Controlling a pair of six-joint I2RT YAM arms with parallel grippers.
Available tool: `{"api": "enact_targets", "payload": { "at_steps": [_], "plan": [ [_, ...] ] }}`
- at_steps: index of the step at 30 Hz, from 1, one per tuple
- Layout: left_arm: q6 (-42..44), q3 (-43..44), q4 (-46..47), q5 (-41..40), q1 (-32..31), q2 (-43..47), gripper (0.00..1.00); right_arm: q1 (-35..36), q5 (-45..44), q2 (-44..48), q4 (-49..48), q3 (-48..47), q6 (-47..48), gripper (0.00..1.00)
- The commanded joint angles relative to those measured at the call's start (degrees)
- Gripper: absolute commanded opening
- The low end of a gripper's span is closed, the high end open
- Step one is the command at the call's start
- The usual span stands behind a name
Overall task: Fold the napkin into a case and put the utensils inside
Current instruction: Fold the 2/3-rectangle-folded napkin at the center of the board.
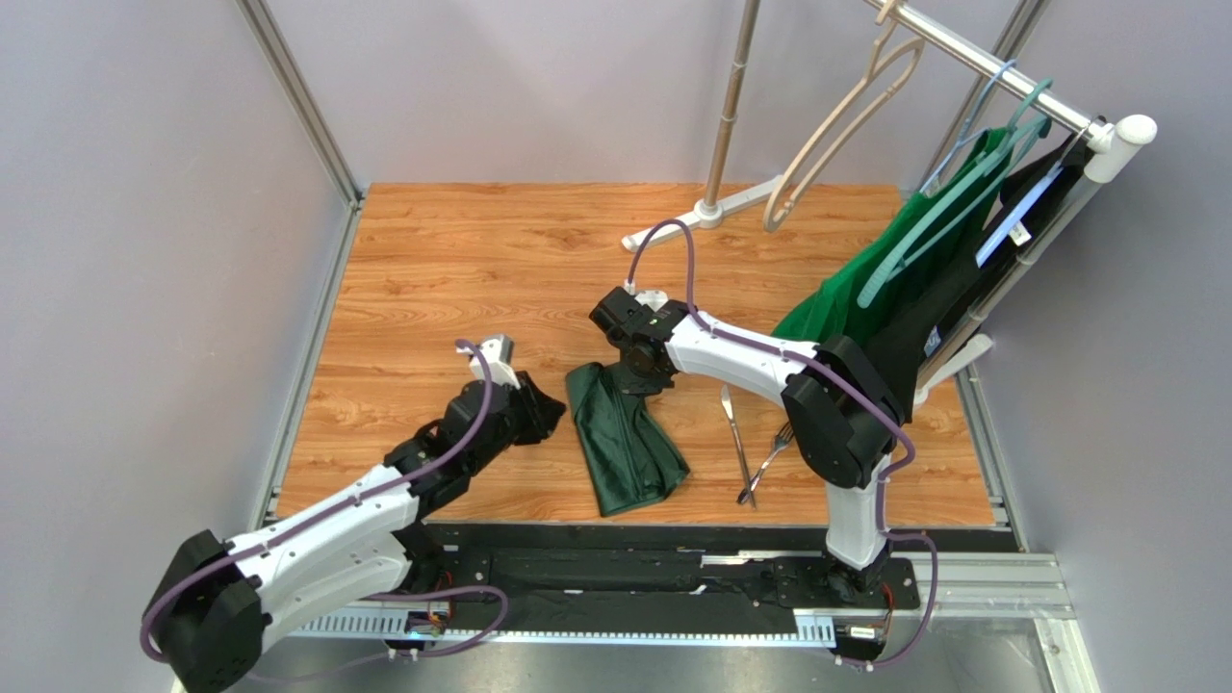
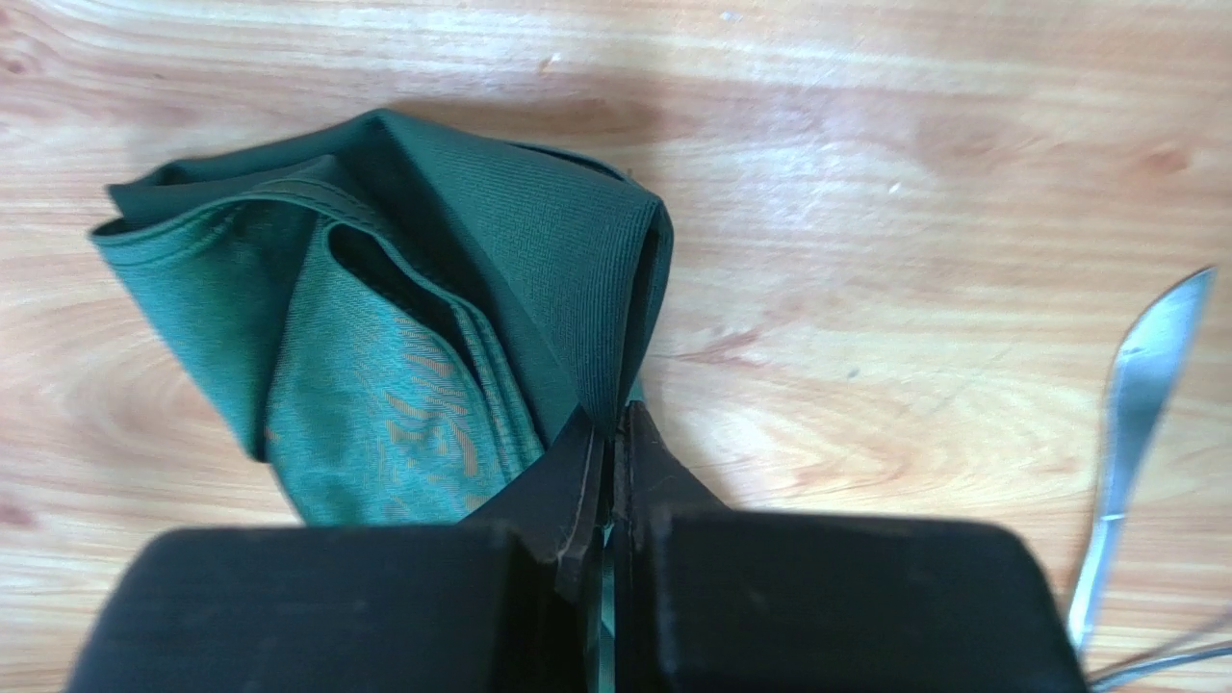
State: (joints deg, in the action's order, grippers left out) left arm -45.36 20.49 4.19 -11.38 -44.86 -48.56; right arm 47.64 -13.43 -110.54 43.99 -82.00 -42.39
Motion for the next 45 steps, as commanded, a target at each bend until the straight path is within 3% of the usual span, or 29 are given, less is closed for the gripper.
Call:
{"api": "enact_targets", "payload": {
  "at_steps": [1,6,13,22,30,39,42,45],
  "plan": [
    [-5.0,1.82,-10.25,3.36,7.32,-5.73,0.22,0.0,-3.8,0.32,-0.13,-1.15,6.26,0.0],
    [-4.3,8.33,-12.01,7.85,11.19,-21.03,0.07,0.26,-4.32,1.38,-1.45,-1.41,8.11,0.0],
    [-3.68,11.85,-0.24,14.35,11.2,-37.47,0.04,1.14,-5.63,-0.81,3.46,-5.45,7.94,0.0],
    [-7.37,12.73,8.82,19.11,9.97,-44.24,0.04,4.21,-13.27,-6.7,15.32,-15.82,0.65,0.0],
    [-10.53,12.74,14.52,20.52,9.62,-48.3,0.04,7.2,-19.17,-12.5,19.3,-20.57,-4.62,0.0],
    [-12.47,10.89,19.62,20.96,9.79,-50.58,0.04,7.91,-17.78,-11.28,11.57,-15.48,-8.67,0.0],
    [-12.82,10.27,21.3,20.87,9.71,-51.55,0.04,8.0,-15.14,-9.61,4.37,-11.44,-7.71,0.1],
    [-12.64,10.27,21.65,21.39,9.97,-52.25,0.04,7.91,-14.08,-9.26,0.58,-9.94,-7.35,0.11]
  ]
}}
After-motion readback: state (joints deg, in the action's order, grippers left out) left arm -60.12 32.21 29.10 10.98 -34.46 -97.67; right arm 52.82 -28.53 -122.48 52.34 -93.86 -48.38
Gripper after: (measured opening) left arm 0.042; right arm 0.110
